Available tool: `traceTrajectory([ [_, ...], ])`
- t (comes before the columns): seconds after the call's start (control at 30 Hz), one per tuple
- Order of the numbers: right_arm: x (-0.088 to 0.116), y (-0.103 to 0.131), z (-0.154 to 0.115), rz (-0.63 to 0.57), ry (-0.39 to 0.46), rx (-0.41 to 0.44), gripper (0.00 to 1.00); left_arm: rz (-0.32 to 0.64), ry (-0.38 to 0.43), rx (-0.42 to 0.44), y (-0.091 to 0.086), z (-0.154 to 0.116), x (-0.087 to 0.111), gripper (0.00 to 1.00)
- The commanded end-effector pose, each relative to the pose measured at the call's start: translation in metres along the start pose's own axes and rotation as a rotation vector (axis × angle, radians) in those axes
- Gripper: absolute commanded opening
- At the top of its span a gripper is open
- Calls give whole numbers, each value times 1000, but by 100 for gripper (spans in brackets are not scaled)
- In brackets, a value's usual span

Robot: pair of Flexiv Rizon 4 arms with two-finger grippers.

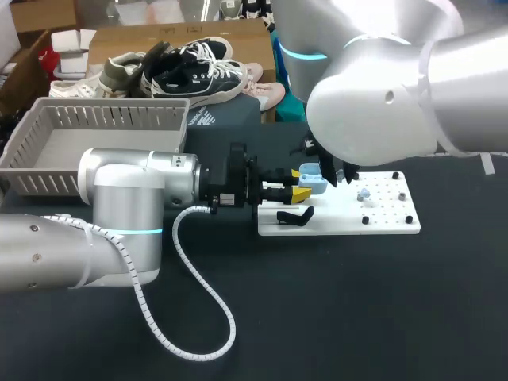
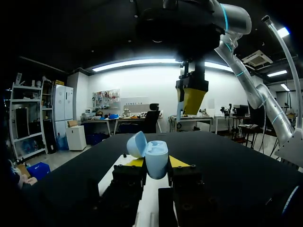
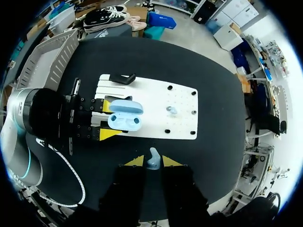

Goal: Pick up each earbud case from the left stands, insert the matching earbuds, close the lid, and place the case in the box.

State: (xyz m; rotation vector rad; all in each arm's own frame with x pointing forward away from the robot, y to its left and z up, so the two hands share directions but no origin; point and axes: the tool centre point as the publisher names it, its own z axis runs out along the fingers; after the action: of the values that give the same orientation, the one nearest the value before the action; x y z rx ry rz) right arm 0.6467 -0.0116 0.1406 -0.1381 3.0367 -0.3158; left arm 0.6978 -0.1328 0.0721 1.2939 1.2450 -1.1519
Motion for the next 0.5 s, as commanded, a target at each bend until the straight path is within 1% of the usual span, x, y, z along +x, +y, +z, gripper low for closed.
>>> traceTrajectory([
  [0.03, -8, 8, 1, 6, 59, 0, 0, 1, -1, -5, -1, 0, 0, 0],
  [0.1, -9, 8, 1, 29, 49, -5, 0, 1, -1, -5, -1, 0, 0, 0],
  [0.5, -9, 8, 1, 29, 49, -5, 0, 1, -1, -5, -1, 0, 0, 0],
])
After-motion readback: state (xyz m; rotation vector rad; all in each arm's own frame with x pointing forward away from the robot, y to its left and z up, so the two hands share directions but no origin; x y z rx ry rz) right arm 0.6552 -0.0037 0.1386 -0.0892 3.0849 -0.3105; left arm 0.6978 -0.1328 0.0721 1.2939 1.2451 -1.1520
